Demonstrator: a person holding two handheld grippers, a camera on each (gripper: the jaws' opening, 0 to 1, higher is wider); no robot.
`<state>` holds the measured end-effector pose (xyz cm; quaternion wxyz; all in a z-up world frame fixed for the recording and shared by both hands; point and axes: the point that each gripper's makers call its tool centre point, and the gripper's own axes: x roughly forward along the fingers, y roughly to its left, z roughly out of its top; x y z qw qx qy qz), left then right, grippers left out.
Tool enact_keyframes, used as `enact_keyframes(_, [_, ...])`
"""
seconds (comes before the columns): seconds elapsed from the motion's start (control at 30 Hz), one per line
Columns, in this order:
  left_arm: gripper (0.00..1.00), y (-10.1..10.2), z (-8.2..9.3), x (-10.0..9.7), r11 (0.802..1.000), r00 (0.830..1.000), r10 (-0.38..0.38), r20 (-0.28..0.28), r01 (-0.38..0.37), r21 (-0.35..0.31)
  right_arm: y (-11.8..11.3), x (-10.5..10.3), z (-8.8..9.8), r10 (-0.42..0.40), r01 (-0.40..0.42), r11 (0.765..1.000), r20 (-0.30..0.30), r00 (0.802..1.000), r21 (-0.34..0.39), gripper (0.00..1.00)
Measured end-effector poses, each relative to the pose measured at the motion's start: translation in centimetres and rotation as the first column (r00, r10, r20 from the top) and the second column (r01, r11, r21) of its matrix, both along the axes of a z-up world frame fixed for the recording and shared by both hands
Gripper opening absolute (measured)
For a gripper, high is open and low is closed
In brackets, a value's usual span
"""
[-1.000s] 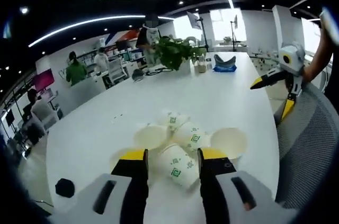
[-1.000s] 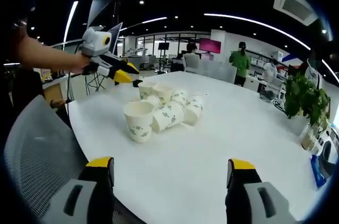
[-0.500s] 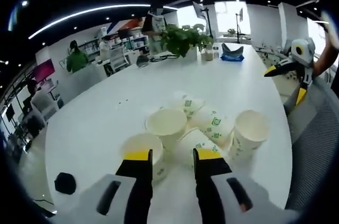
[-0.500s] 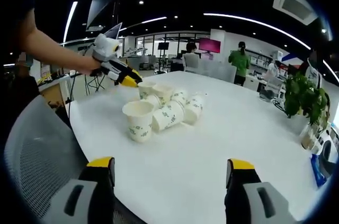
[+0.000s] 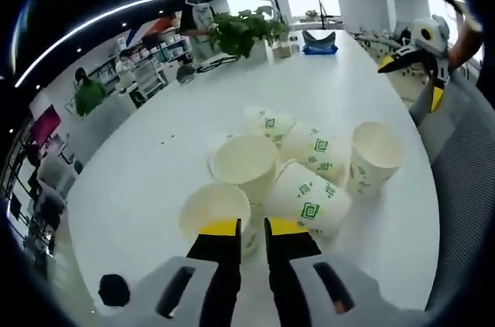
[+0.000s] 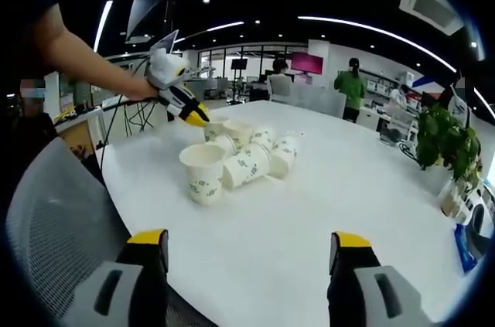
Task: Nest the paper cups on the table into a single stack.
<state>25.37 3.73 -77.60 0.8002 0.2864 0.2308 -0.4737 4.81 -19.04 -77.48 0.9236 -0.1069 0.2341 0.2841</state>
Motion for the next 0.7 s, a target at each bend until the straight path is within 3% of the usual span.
enact_keyframes(0.27, [0.04, -0.9, -0.8, -0.6, 0.995, 0.998, -0.054, -0.012, 0.055, 0.081, -0.1, 0.0, -0.1, -0.003, 0.003, 1.000, -0.006, 1.000, 0.002, 0.86])
enact_keyframes(0.7, [0.00, -0.1, -0.7, -0.4, 0.996, 1.000, -0.021, -0.016, 0.022, 0.087, -0.2, 0.0, 0.0, -0.010, 0.010, 1.000, -0.007, 1.000, 0.005, 0.84])
